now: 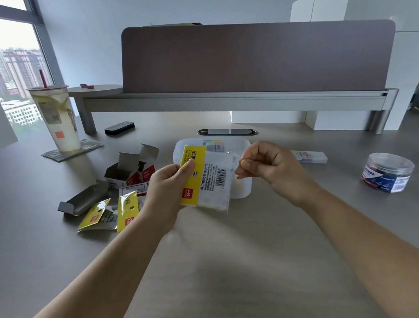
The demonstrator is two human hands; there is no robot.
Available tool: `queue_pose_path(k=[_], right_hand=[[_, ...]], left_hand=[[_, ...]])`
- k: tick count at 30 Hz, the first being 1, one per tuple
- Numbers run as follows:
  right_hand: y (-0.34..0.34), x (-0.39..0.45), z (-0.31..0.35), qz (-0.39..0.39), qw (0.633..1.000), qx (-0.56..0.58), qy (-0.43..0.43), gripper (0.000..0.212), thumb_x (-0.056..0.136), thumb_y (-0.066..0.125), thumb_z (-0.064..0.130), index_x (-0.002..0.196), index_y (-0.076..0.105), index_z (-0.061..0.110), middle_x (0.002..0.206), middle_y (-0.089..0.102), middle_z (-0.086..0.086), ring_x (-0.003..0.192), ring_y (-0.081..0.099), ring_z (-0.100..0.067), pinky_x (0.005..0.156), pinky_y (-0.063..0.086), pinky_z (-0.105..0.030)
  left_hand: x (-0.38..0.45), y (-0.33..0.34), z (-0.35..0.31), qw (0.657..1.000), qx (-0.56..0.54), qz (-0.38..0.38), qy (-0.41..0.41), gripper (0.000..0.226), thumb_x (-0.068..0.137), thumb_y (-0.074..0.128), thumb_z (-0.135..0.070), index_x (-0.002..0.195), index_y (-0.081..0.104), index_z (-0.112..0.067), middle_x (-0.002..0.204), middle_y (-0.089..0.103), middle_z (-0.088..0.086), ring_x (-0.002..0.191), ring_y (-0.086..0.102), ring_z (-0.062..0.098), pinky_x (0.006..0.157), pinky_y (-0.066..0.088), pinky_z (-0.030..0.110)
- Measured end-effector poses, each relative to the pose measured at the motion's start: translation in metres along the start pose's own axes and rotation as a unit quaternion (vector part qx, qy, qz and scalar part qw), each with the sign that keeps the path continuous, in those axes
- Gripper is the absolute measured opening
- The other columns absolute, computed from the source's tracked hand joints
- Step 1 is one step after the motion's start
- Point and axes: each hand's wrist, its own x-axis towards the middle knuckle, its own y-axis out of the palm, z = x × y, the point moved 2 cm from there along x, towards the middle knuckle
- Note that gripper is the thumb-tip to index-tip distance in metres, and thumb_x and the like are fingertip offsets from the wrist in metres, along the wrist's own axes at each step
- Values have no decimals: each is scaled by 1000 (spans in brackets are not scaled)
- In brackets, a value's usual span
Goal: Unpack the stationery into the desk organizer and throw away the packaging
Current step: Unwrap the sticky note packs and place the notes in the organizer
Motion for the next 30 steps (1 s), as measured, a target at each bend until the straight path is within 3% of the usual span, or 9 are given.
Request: queue_pose_path(k=[2, 5, 7, 14, 21, 24, 26, 28, 30], right_hand=[[2, -1, 5, -5, 1000, -6, 12, 24, 82, 55, -4, 66, 56, 13, 52, 65, 6, 55, 62, -2, 64, 54, -16], [9, -3, 5, -45, 997, -46, 33, 16, 78, 65, 11, 67, 55, 16, 65, 61, 0, 65, 60, -13, 78, 54, -37], [17, -4, 4, -74, 993, -83, 47, 20, 76, 69, 17, 68, 50, 17, 67, 55, 1, 70, 54, -18, 79, 52, -45], [25, -6, 5, -125, 983, -122, 57, 33, 73, 70, 10, 70, 40, 24, 69, 47, 3, 72, 49, -21, 79, 51, -48], [10, -2, 12, -108, 990, -82, 38, 30, 83, 54, -3, 72, 40, 21, 69, 47, -2, 53, 59, -9, 68, 54, -32], [8, 4, 14, -115, 985, -125, 12, 31, 83, 53, -2, 69, 41, 23, 76, 48, -1, 58, 61, -12, 68, 52, -33], [8, 8, 18, -119, 975, -188, -21, 30, 82, 54, 0, 70, 45, 26, 81, 48, 1, 64, 55, -11, 65, 46, -20], [10, 13, 22, -115, 965, -229, -46, 21, 82, 53, 1, 78, 57, 22, 94, 47, 5, 66, 50, 0, 59, 37, -3], [10, 19, 23, -104, 965, -237, -47, 18, 84, 51, 4, 91, 66, 12, 104, 44, 6, 70, 48, 5, 62, 35, 1]], left_hand=[[0, 0, -3, 999, 30, -16, 24, 20, 88, 50, -20, 71, 57, -10, 73, 62, 5, 51, 64, 6, 48, 54, 21], [-1, 4, -8, 986, 123, -79, 85, 30, 87, 53, -21, 59, 48, -14, 64, 55, 0, 50, 57, 7, 42, 45, 16], [-2, 9, -10, 976, 158, -105, 111, 32, 87, 54, -22, 57, 45, -15, 62, 51, -1, 53, 51, 8, 39, 40, 11], [-3, 13, -10, 977, 149, -114, 102, 25, 87, 55, -22, 67, 49, -7, 69, 53, 2, 63, 53, 14, 52, 43, 24], [1, 2, -7, 998, 27, -60, 26, 14, 89, 48, -18, 81, 56, -10, 90, 63, 7, 85, 63, 24, 79, 52, 43], [3, 2, -11, 1000, -15, -19, 7, 8, 90, 46, -15, 89, 54, -14, 94, 63, 4, 84, 63, 19, 72, 55, 37], [4, 3, -16, 999, -33, 2, 7, 10, 91, 44, -13, 94, 54, -15, 96, 63, 2, 85, 63, 18, 70, 55, 35], [6, 2, -21, 999, -45, 12, 10, 13, 91, 42, -11, 96, 54, -13, 99, 62, 4, 88, 62, 20, 75, 53, 39], [9, -1, -24, 999, -52, 11, 12, 14, 91, 41, -9, 97, 53, -12, 100, 62, 5, 90, 60, 21, 76, 52, 40]])
